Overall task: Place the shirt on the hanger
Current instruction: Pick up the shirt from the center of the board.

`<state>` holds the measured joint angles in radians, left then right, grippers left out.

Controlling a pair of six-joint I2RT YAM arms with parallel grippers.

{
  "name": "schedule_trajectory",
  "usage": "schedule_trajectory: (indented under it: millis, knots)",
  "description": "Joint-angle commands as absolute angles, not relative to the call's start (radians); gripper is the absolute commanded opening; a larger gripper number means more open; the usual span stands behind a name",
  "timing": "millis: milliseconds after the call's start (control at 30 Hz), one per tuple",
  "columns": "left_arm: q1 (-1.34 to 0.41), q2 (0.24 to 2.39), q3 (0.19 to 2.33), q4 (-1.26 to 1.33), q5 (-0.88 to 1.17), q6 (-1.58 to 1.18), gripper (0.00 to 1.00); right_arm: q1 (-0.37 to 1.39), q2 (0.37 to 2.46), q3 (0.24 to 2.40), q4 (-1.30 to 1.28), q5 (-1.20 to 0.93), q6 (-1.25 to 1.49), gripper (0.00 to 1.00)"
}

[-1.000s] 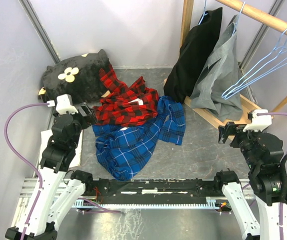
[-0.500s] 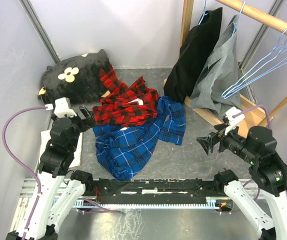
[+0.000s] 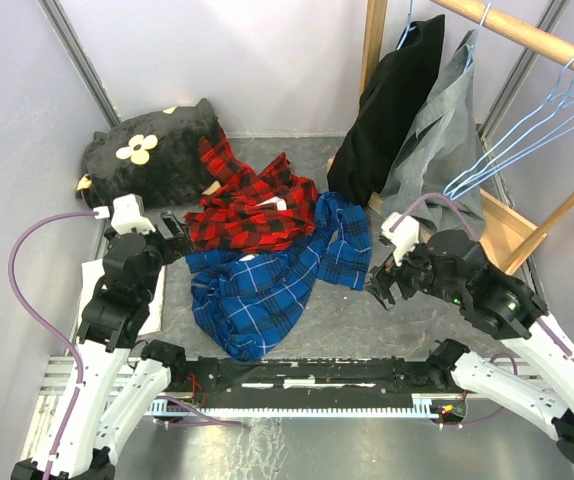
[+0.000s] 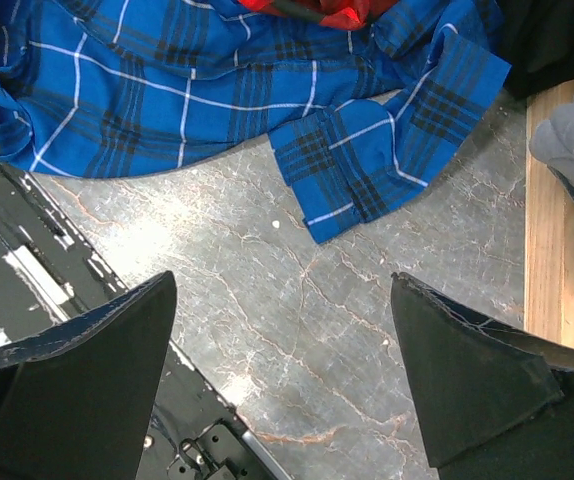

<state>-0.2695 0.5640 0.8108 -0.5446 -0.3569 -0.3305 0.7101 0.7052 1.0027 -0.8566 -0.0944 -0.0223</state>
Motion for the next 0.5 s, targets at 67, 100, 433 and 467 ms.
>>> schedule_trajectory:
  millis: [67, 100, 433, 467]
  knots:
    - [-0.265, 0.567, 0.817, -0.529, -0.362, -0.338, 0.95, 0.904, 0.791, 0.941, -0.656, 0.087, 0.053, 0.94]
    - [-0.265, 0.571, 0.819, -0.529, -0.363, -0.339, 0.95, 0.959, 0.807, 0.930, -0.625, 0.117, 0.066, 0.94]
    - [-0.264, 0.601, 0.815, -0.528, -0.355, -0.343, 0.95, 1.121, 0.954, 0.846, -0.336, 0.255, 0.266, 0.94]
    - [-0.264, 0.600, 0.812, -0.527, -0.353, -0.346, 0.95, 1.134, 0.967, 0.842, -0.319, 0.269, 0.284, 0.93]
